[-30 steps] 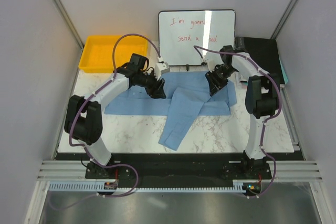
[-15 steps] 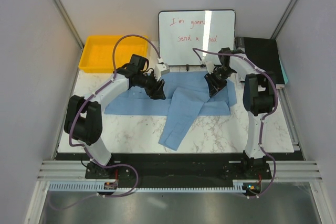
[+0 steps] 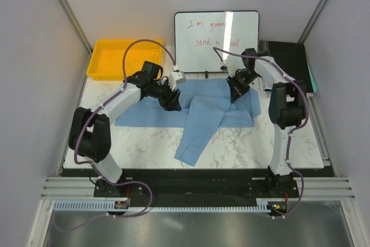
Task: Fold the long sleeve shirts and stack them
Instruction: Fold the shirt
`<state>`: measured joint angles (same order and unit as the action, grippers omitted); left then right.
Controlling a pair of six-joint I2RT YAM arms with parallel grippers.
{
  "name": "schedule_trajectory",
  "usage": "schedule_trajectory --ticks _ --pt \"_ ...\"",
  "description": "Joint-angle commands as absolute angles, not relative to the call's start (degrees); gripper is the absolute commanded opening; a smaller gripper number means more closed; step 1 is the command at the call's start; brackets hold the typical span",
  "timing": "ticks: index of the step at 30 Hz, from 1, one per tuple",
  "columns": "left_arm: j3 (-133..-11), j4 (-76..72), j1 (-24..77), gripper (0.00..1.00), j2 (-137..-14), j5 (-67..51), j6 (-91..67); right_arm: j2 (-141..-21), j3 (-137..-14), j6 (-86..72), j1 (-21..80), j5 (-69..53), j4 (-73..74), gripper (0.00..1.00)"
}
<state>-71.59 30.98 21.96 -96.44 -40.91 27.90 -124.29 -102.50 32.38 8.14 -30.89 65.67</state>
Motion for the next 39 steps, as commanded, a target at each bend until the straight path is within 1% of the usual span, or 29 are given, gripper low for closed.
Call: schedule_trajectory --ticks 1,6,13,14,16,17,18,20,23,25,29,33,39 --pt "-70.84 29.44 20.31 0.56 -93.6 -41.22 26.99 -118.47 -108.36 33.57 8.79 -33.49 66.53 0.0" --pt "-70.4 28.83 17.23 0.56 -93.25 -40.52 25.93 -120.76 -111.62 34.19 9.32 -31.82 65.48 0.0" --pt "-69.96 28.21 14.68 0.56 -93.25 -32.98 26.01 -125.76 -114.08 31.82 9.41 -25.85 60.91 0.0" --pt "-69.79 28.21 14.33 0.56 -93.6 -32.0 26.36 -126.03 -113.91 31.56 9.58 -24.71 60.91 0.02" --pt "-69.17 28.56 14.06 0.56 -93.87 -27.71 28.47 -125.95 -113.12 31.46 9.49 -21.46 61.08 0.2" --pt "-68.91 28.65 13.71 0.56 -94.48 -26.38 29.52 -125.51 -111.46 31.81 9.58 -20.49 61.08 0.4" --pt "-68.65 28.83 13.54 0.56 -94.74 -25.06 31.36 -124.99 -110.58 31.99 9.49 -19.09 61.0 0.49" --pt "-68.73 30.84 12.58 0.56 -96.06 -22.16 33.74 -123.32 -107.95 32.6 8.36 -16.79 61.08 0.59" --pt "-69.61 32.69 11.08 0.56 -98.96 -18.38 38.13 -121.38 -104.87 34.19 7.04 -14.51 61.17 0.62" --pt "-69.96 33.83 10.9 0.56 -101.33 -15.92 41.65 -120.68 -103.02 35.33 7.03 -13.45 61.0 0.62" --pt "-68.65 33.93 10.9 0.56 -103.44 -14.42 45.52 -121.81 -98.54 36.21 7.73 -12.48 60.47 0.57" --pt "-64.7 34.1 11.42 0.55 -103.98 -13.89 48.68 -122.43 -94.93 36.65 8.17 -12.57 60.29 0.52" --pt "-56.97 35.15 12.13 0.54 -99.33 -14.49 52.03 -116.21 -86.14 37.44 8.17 -13.27 60.38 0.49"
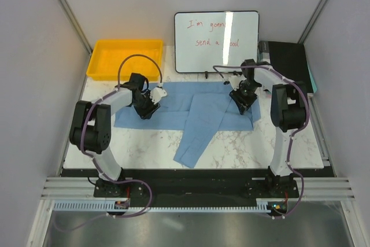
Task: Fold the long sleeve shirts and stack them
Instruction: Fold the shirt
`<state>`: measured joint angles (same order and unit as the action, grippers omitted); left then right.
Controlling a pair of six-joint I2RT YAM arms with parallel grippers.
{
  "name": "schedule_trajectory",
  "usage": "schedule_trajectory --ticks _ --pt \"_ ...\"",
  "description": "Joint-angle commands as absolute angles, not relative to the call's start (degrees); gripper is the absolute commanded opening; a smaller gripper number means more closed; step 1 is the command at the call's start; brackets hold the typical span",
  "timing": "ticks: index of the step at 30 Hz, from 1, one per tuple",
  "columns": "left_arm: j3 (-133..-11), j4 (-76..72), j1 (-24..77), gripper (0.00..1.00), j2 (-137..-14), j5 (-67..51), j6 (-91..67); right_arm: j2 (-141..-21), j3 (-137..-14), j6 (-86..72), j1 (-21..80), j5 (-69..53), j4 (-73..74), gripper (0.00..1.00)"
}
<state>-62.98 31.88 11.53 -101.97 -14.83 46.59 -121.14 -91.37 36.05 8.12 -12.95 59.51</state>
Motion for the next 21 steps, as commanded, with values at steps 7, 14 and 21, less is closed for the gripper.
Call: schedule_trajectory --ticks 7,14,21 --pt "-55.55 39.36 13.53 0.58 -84.31 -27.06 51.77 -112.15 -88.65 36.74 7.65 -16.42 63.35 0.55" --pt "-52.12 47.56 17.67 0.63 -69.27 -40.95 55.74 -106.1 -93.96 38.93 8.35 -30.19 68.64 0.57" --pt "-53.79 30.89 -4.09 0.65 -68.55 -58.53 27.19 -91.16 -75.28 42.19 28.07 -29.36 54.62 0.53"
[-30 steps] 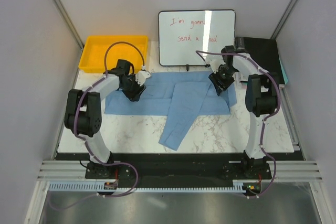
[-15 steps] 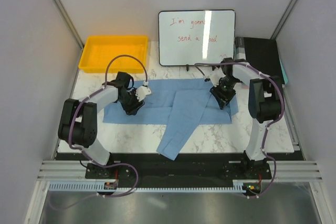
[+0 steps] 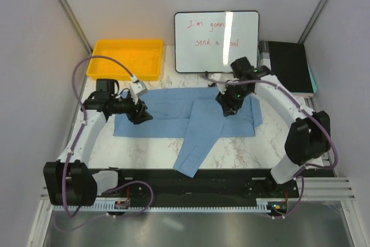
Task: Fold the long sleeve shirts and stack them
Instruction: Fold the shirt
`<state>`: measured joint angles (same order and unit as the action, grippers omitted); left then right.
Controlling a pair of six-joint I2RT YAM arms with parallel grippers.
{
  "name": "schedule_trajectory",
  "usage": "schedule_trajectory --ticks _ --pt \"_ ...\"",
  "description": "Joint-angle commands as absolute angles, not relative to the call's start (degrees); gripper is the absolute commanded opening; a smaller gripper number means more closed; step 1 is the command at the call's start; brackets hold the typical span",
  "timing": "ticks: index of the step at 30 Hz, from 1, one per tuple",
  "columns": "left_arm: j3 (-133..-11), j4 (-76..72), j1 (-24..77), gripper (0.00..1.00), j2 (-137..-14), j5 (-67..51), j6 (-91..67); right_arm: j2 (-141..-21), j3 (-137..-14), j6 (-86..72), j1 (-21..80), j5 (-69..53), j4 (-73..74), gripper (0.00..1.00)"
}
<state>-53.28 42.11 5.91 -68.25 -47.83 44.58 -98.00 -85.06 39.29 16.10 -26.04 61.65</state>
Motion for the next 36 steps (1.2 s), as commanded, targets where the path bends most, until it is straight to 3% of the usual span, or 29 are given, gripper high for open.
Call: schedule_trajectory --ticks 1,6,10,11,12,17,31,36 --pt "-53.88 29.46 -5.35 0.65 -67.68 -58.45 22.63 -90.1 -73.32 42.01 30.82 -28.66 52.06 0.53" --pt "-52.38 23.12 -10.81 0.7 -61.8 -54.42 14.33 -91.14 -67.59 42.97 47.33 -24.26 39.84 0.54" --pt "-51.42 22.06 -13.27 0.74 -56.0 -50.72 11.43 -95.88 -69.25 44.82 55.01 -23.64 35.78 0.52" --pt "-51.33 22.06 -13.27 0.96 -53.72 -49.15 10.99 -97.45 -69.61 45.26 56.24 -23.38 35.16 0.51" --pt "-51.07 21.63 -13.27 0.99 -52.48 -46.61 10.2 -98.08 -70.13 45.52 58.51 -23.12 34.03 0.51" --pt "-49.84 21.27 -13.36 0.99 -47.73 -38.95 3.0 -101.94 -70.75 46.76 63.01 -22.06 31.56 0.5" --pt "-48.07 18.54 -13.36 0.99 -46.32 -40.08 -3.69 -108.71 -69.26 48.51 66.53 -20.56 28.21 0.5" --pt "-48.16 18.81 -13.36 0.99 -46.41 -40.96 -2.73 -109.86 -68.64 50.01 66.36 -21.7 30.58 0.36"
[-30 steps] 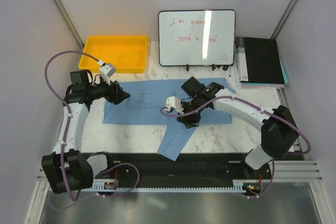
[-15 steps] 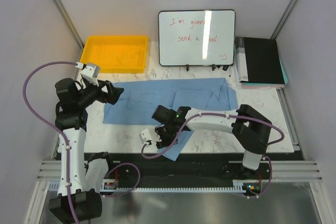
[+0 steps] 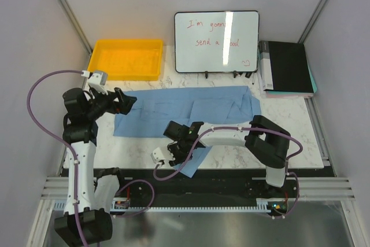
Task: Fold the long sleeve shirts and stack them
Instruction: Fold the shirt
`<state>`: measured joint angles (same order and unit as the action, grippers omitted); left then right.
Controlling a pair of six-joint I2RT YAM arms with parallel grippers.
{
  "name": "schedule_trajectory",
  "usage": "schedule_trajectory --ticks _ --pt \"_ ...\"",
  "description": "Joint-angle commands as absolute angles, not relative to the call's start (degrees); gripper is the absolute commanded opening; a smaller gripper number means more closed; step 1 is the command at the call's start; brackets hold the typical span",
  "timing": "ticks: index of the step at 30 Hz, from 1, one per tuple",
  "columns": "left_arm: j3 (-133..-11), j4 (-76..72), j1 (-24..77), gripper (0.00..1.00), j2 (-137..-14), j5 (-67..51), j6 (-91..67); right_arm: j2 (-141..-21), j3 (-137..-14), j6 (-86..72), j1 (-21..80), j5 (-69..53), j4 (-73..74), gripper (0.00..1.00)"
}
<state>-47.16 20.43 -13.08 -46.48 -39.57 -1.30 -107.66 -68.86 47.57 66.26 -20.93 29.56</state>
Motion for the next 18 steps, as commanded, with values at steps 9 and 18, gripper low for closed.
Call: schedule_trajectory --ticks 9,18 --pt "-46.59 21.62 -13.36 0.98 -48.34 -44.47 -0.44 -107.58 -74.17 46.95 62.06 -23.46 35.24 0.0" --pt "-43.77 22.06 -11.08 0.93 -52.37 -55.72 -5.89 -107.74 -92.71 42.1 49.66 -23.64 38.76 0.0"
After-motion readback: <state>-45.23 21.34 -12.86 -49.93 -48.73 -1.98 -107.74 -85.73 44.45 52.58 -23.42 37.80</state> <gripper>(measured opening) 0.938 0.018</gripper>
